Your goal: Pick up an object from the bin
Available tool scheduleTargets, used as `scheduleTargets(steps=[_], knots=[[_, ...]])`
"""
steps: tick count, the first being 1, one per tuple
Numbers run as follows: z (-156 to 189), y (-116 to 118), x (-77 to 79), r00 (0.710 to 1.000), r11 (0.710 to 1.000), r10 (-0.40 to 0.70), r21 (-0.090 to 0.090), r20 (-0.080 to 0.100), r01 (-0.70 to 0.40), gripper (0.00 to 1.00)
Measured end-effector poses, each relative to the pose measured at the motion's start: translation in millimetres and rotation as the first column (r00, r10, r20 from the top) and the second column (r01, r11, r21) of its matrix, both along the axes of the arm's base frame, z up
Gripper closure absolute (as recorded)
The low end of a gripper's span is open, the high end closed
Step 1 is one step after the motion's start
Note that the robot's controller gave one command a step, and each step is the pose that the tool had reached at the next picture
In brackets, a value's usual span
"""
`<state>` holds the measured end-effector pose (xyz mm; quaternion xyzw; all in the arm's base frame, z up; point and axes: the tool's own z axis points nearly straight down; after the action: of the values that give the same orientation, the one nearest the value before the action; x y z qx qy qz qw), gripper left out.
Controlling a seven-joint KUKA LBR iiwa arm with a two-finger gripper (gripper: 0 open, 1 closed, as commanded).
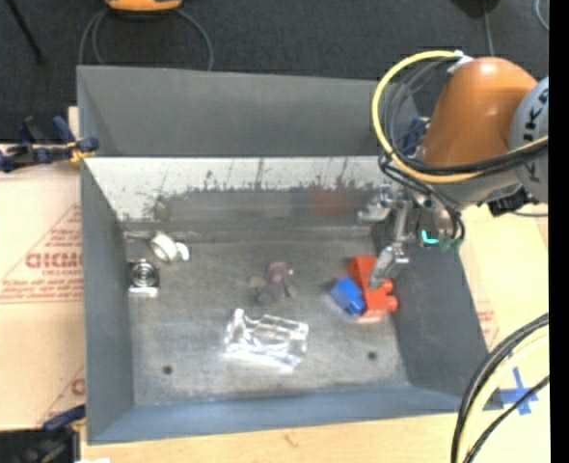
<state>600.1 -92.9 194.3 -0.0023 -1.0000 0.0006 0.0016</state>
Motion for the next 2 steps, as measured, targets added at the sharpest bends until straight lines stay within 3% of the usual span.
scheduleTargets(steps=[1, 2], knots=[[-59, 112, -38.6, 0.978, 0.978, 0.209, 0.004, 0.002, -0.209, 0.0], [-64, 113, -123.9, 0.917, 0.917, 0.4, 0.0, 0.002, -0.4, 0.0]])
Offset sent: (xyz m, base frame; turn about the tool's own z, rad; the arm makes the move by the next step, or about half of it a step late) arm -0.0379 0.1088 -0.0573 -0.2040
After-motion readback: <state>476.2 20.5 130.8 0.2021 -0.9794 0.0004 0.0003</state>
